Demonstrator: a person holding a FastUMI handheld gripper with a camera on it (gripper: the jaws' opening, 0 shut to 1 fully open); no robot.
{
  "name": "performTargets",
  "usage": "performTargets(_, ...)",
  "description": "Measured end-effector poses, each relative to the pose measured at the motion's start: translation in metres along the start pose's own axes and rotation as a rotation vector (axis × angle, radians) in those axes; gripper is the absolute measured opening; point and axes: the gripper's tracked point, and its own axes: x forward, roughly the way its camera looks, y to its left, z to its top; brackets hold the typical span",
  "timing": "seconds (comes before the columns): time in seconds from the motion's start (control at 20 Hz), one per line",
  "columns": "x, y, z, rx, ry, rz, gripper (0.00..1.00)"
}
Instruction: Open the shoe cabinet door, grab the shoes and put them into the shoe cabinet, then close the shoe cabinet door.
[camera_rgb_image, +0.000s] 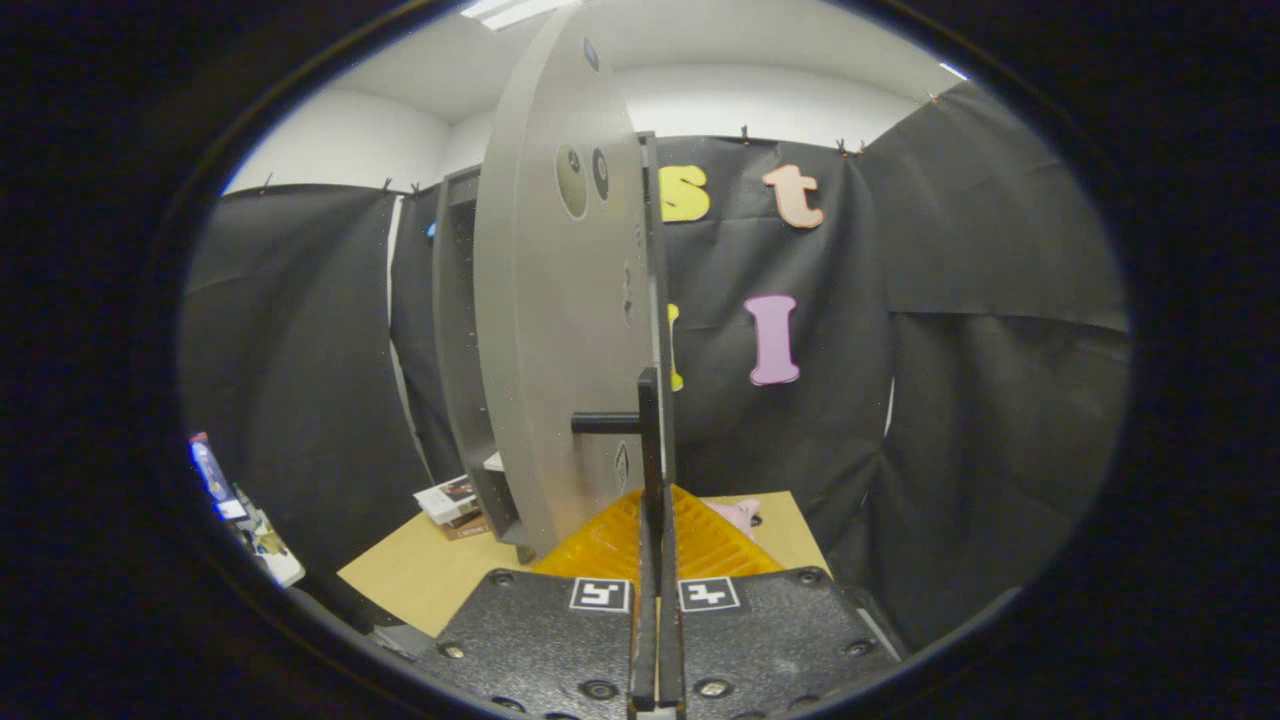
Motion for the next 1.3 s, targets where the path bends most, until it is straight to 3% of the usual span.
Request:
performTargets(0.25, 0.001, 0.001, 0.001, 0.019, 0.003, 0.055, 0.04)
performTargets(0.8, -0.016, -0.011, -0.021, 0.035, 0.022, -0.024, 0.09)
performTargets(1.05, -0.044, -0.027, -0.043, 0.04, 0.019, -0.138, 0.47)
performTargets(1.3, -0.06, -0.003, -0.071, -0.002, 0.0, -0.202, 0.81)
